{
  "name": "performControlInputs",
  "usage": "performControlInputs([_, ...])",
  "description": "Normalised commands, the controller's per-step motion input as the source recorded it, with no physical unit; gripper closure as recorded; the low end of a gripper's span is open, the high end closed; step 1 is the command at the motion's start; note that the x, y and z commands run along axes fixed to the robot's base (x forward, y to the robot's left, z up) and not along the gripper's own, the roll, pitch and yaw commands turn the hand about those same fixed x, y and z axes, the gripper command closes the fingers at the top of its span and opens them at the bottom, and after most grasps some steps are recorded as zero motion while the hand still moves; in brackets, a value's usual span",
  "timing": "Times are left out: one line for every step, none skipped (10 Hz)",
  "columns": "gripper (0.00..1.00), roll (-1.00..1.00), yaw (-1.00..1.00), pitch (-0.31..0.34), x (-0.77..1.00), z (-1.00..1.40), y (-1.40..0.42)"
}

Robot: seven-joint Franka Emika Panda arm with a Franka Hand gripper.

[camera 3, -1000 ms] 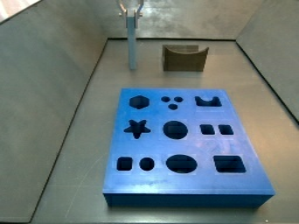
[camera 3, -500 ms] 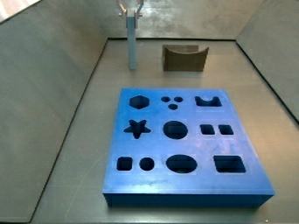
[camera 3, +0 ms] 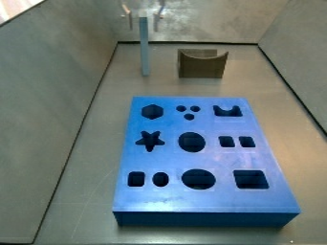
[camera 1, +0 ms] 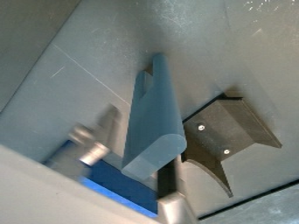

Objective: Pick up the square-circle object. Move up. Place the square-circle object on the fixture. Regrasp the square-circle object. Rotate the square-circle object. Move to above the board. Insert the square-circle object.
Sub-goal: Rotate the square-circle object.

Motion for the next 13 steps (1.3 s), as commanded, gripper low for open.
performControlInputs([0.0, 0.0, -0.04, -0.029, 0.0, 1.0, 0.0])
performControlInputs([0.0, 0.0, -0.04, 0.0, -0.03, 1.0, 0.0])
performControlInputs([0.0, -0.01, -0.04, 0.021, -0.04, 0.92, 0.0])
performControlInputs([0.0, -0.03, -0.03, 0.037, -0.02, 0.71, 0.0])
performControlInputs([0.0, -0.04, -0.03, 0.048, -0.01, 0.54, 0.0])
performControlInputs([0.0, -0.06, -0.03, 0.07, 0.0, 0.3, 0.0])
performControlInputs([0.0, -0.07, -0.03, 0.08, 0.01, 0.18, 0.0])
performControlInputs([0.0, -0.01, 1.0, 0.007, 0.0, 0.0, 0.0])
performControlInputs([0.0, -0.01, 1.0, 0.007, 0.0, 0.0, 0.0])
performControlInputs([0.0, -0.01, 1.0, 0.007, 0.0, 0.0, -0.01])
performControlInputs([0.0, -0.01, 1.0, 0.007, 0.0, 0.0, -0.01])
performControlInputs([0.0, -0.01, 1.0, 0.007, 0.0, 0.0, -0.01])
performControlInputs([0.0, -0.01, 1.0, 0.007, 0.0, 0.0, -0.01])
